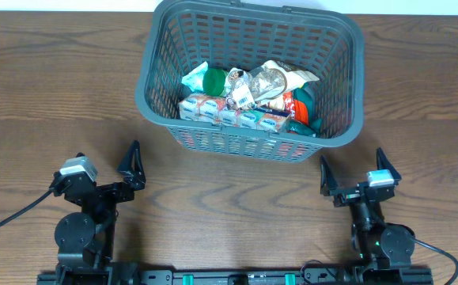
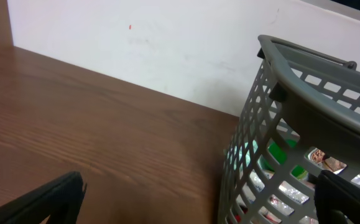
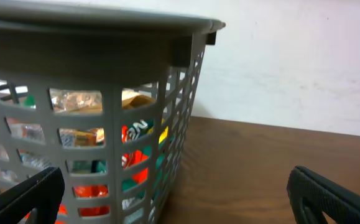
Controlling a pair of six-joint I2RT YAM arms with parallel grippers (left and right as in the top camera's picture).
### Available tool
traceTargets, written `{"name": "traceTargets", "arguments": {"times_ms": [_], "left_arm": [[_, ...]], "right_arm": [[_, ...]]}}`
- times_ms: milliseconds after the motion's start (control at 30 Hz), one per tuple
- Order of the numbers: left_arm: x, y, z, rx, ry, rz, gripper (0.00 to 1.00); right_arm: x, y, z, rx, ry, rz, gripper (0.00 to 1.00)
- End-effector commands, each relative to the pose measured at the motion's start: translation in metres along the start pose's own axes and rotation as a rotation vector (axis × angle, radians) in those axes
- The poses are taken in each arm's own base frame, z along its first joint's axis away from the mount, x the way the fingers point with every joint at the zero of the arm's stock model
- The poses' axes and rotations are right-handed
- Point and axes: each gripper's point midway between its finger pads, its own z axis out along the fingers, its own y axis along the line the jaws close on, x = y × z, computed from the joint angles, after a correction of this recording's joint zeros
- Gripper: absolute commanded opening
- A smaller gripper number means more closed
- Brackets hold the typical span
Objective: Pack container
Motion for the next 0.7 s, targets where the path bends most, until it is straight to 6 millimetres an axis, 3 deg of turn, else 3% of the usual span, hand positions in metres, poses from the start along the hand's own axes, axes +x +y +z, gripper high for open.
{"name": "traceTargets", "arguments": {"times_ms": [0,133,300,667], "left_arm": [[-0.003,0.0,-0.001,0.0,-0.015,-0.011,0.99],[-0.003,0.0,-0.001,0.0,-0.015,-0.011,0.99],[-0.003,0.0,-0.001,0.0,-0.015,-0.011,0.99],[-0.003,0.0,-0.001,0.0,-0.015,-0.011,0.99]], "right_arm": [[0.008,-0.001,0.0,0.004,0.013,0.003,0.99],[0.012,-0.001,0.0,0.003,0.031,0.005,0.99],[0.032,0.0,-0.001,0.0,0.111,0.014,0.99],[0.032,0.0,-0.001,0.0,0.11,0.014,0.99]]}}
